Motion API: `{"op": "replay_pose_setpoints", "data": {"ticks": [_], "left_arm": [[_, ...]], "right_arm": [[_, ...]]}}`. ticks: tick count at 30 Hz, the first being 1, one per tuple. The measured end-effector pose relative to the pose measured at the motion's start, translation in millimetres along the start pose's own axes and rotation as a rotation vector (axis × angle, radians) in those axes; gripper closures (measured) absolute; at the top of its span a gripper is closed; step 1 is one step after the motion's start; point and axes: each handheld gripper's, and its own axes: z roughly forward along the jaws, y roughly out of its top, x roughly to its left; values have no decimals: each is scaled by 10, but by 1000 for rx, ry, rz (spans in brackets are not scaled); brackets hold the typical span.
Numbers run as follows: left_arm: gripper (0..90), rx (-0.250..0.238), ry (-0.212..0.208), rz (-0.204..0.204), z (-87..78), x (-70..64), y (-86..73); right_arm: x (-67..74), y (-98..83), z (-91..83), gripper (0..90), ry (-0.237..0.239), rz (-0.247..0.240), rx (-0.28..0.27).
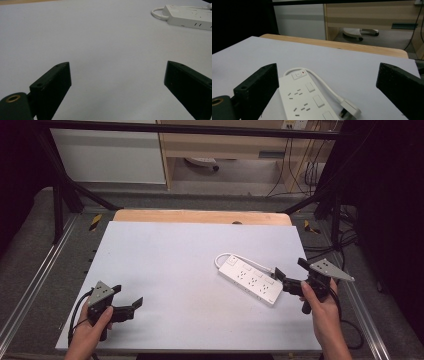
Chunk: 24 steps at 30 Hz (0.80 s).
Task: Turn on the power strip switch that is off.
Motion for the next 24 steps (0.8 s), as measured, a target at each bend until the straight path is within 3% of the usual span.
{"op": "replay_pose_setpoints", "data": {"ticks": [10,24], "left_arm": [[73,0,0,-1,-2,0,-2],[73,-7,-4,2,-9,-7,5]], "right_arm": [[-118,-230,-154,61,-38,10,0],[-162,-524,-198,51,-52,-1,12]]}}
